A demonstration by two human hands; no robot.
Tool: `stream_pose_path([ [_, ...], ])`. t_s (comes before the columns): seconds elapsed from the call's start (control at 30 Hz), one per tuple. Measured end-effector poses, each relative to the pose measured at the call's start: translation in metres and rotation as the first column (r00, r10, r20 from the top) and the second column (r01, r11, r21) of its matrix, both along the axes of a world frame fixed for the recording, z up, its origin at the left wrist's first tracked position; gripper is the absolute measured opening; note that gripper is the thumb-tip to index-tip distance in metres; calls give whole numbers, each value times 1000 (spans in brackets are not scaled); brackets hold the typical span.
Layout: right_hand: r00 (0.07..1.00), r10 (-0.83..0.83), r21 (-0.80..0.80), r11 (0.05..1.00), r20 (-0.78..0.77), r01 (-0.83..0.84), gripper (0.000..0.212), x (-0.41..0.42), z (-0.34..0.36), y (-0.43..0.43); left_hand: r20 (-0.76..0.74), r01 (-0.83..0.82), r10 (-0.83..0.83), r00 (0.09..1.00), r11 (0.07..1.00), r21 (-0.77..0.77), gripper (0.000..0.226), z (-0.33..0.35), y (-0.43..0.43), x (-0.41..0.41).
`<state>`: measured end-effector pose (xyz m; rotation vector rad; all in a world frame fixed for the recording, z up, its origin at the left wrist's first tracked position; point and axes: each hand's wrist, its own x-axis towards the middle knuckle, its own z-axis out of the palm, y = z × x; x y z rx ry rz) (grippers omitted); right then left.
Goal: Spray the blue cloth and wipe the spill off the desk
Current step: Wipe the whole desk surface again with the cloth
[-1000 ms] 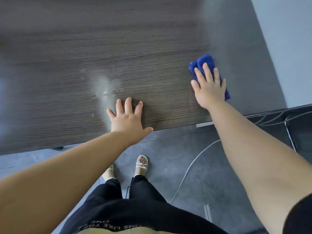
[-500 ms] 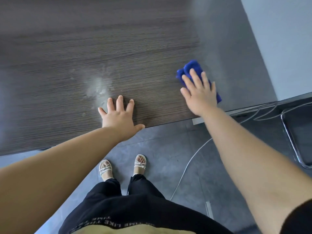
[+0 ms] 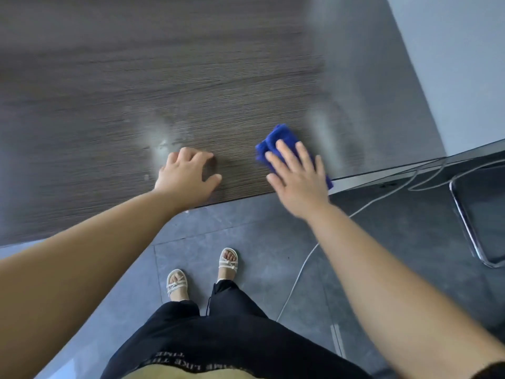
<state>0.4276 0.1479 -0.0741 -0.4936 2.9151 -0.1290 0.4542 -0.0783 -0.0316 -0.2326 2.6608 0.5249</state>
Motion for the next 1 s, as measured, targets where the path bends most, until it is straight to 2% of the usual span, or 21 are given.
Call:
stream_pose_path([
  [0.13, 956, -272, 118, 959, 112, 259, 54, -20, 0, 17, -97, -132, 132, 986, 991, 14, 50, -2, -46, 32],
  [0.2, 938, -329, 157, 938, 107, 310, 61, -6, 4, -13, -138, -210, 206, 969, 977, -17, 50, -6, -73, 56],
  [0.27, 945, -306, 166, 944, 115, 286, 66, 16, 2, -53, -168, -270, 257, 952, 961, -57, 50, -10, -102, 79],
  [0.37, 985, -142, 114, 985, 101, 130, 68, 53, 0, -118, -186, -360, 335, 924, 925, -119, 51, -14, -143, 109],
  [0.47, 985, 113, 35, 992, 133, -118, 70, 95, 1, -189, -196, -439, 408, 892, 885, -153, 51, -15, -182, 133],
  [0.6, 864, 482, -36, 875, 143, -482, 62, 114, 3, -229, -196, -489, 456, 868, 854, -176, 50, -13, -226, 154],
  [0.67, 844, 533, -17, 846, 58, -533, 54, 93, -1, -210, -194, -501, 468, 862, 845, -186, 51, -13, -246, 159],
  [0.77, 927, 367, 60, 926, 81, -372, 59, 56, -2, -184, -146, -501, 479, 865, 841, -207, 54, -14, -271, 170],
  [0.83, 983, 147, 109, 981, 112, -159, 60, 52, -2, -197, -85, -500, 493, 866, 842, -205, 57, -15, -282, 177],
  [0.9, 997, -1, 143, 990, 81, -11, 62, 67, -2, -233, -35, -464, 468, 883, 860, -211, 59, -17, -288, 182],
  [0.93, 997, -13, 139, 990, 77, 2, 64, 76, -3, -254, -23, -439, 446, 895, 870, -222, 59, -17, -290, 182],
  [1.0, 994, 80, 77, 993, 70, -85, 65, 99, -4, -299, -3, -392, 403, 915, 888, -242, 60, -15, -296, 182],
])
